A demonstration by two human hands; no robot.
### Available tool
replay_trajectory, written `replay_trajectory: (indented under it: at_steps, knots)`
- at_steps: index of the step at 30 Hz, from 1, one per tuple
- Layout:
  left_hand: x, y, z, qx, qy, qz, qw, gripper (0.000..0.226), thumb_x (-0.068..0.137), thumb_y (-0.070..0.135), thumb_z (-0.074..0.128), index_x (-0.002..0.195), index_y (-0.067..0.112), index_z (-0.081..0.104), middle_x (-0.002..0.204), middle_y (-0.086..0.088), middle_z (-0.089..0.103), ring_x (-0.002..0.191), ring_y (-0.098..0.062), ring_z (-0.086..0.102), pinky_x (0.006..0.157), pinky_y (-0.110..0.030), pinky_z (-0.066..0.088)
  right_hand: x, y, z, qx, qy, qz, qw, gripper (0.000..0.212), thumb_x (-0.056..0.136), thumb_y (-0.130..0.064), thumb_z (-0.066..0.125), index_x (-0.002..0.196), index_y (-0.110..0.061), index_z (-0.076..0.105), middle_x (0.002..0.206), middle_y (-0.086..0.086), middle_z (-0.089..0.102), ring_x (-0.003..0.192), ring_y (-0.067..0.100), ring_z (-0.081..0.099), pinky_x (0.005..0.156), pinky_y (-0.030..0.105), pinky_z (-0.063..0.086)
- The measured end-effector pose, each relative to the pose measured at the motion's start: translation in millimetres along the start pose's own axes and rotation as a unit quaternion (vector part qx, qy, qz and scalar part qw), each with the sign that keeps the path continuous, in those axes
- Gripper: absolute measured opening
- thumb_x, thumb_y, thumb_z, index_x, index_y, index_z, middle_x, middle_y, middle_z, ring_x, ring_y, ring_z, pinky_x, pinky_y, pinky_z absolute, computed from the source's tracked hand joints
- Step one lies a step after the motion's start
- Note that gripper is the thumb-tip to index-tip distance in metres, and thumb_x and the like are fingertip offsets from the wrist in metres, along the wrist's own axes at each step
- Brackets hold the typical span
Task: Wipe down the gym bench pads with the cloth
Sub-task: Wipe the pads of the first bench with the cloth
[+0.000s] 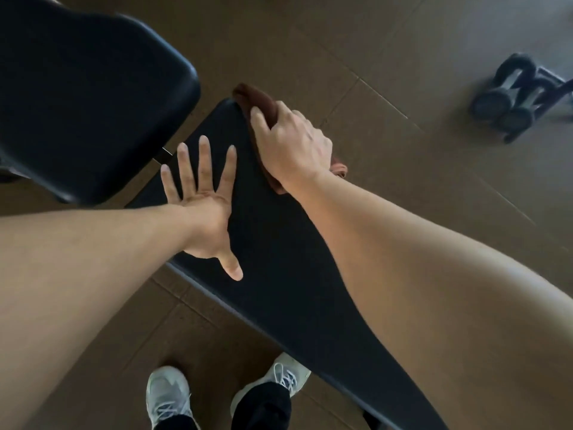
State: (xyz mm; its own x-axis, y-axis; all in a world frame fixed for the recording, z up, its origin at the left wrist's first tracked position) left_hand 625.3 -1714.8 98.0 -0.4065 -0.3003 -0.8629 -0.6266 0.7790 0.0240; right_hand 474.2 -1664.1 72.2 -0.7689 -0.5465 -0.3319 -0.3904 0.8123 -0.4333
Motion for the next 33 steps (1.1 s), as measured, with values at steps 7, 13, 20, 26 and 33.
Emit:
replay_trajectory:
  at_steps: [7, 13, 20, 26, 33]
  knots:
    - [-4.6, 2.2, -4.8, -0.004, -0.003, 0.006, 1.000, 0.182, 0.038, 0.067, 0.094, 0.117, 0.029, -0.066, 0.123, -0.015, -0.071, 0.115, -0.042, -0.060, 0.114, -0.064, -0.021, -76.8, 157.9, -49.2, -0.043, -0.021, 0.079, 0.996, 0.052, 0.098, -0.075, 0.031, 0.130, -0.047, 0.061, 0.117, -0.009, 0.072, 0.114, 0.024, 0.065, 0.084, 0.036, 0.039]
    - [1.8, -0.3, -3.2, 0.010, -0.010, 0.007, 1.000, 0.182, 0.040, 0.066, 0.094, 0.117, 0.026, -0.066, 0.120, -0.017, -0.072, 0.113, -0.043, -0.060, 0.110, -0.065, -0.023, -148.6, 245.4, -79.6, -0.052, 0.027, 0.256, 0.965, 0.068, 0.089, -0.078, 0.026, 0.131, -0.043, 0.067, 0.117, 0.010, 0.075, 0.116, 0.037, 0.063, 0.094, 0.045, 0.042]
    - [8.0, -3.6, -0.2, 0.006, -0.006, 0.027, 1.000, 0.182, 0.041, 0.065, 0.094, 0.117, 0.022, -0.066, 0.115, -0.018, -0.074, 0.113, -0.045, -0.061, 0.106, -0.065, -0.025, -67.9, 88.6, -21.2, -0.015, 0.059, 0.126, 0.990, 0.047, 0.101, -0.068, 0.033, 0.137, -0.047, 0.055, 0.131, -0.013, 0.062, 0.124, 0.019, 0.056, 0.094, 0.038, 0.033]
    - [7.2, -21.2, 6.2, 0.006, 0.036, 0.138, 0.990, 0.169, 0.053, 0.072, 0.086, 0.135, 0.023, -0.054, 0.126, -0.017, -0.070, 0.123, -0.044, -0.058, 0.111, -0.064, -0.025, -29.4, 9.3, 4.6, -0.007, 0.111, 0.080, 0.991, 0.045, 0.104, -0.064, 0.036, 0.135, -0.039, 0.058, 0.130, -0.007, 0.062, 0.124, 0.023, 0.056, 0.102, 0.044, 0.039]
    - [15.9, -169.3, -10.2, -0.013, 0.256, 0.320, 0.912, 0.085, 0.099, 0.061, 0.043, 0.162, 0.026, -0.003, 0.168, 0.001, -0.022, 0.152, -0.013, -0.025, 0.126, -0.042, -0.002, 20.0, -93.2, 26.9, 0.127, 0.211, 0.155, 0.957, 0.037, 0.105, -0.058, 0.042, 0.119, -0.033, 0.065, 0.120, -0.006, 0.068, 0.114, 0.024, 0.061, 0.090, 0.034, 0.034]
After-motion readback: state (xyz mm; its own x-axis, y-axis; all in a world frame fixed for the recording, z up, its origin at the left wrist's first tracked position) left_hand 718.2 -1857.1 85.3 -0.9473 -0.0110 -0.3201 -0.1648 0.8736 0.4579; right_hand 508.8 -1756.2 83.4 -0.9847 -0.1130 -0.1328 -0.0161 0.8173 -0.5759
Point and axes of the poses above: each hand's wrist, its own x-axis towards the middle knuckle, its own z-axis out of the palm, y = z × x, the point moved 3 cm from there along x, towards the middle knuckle
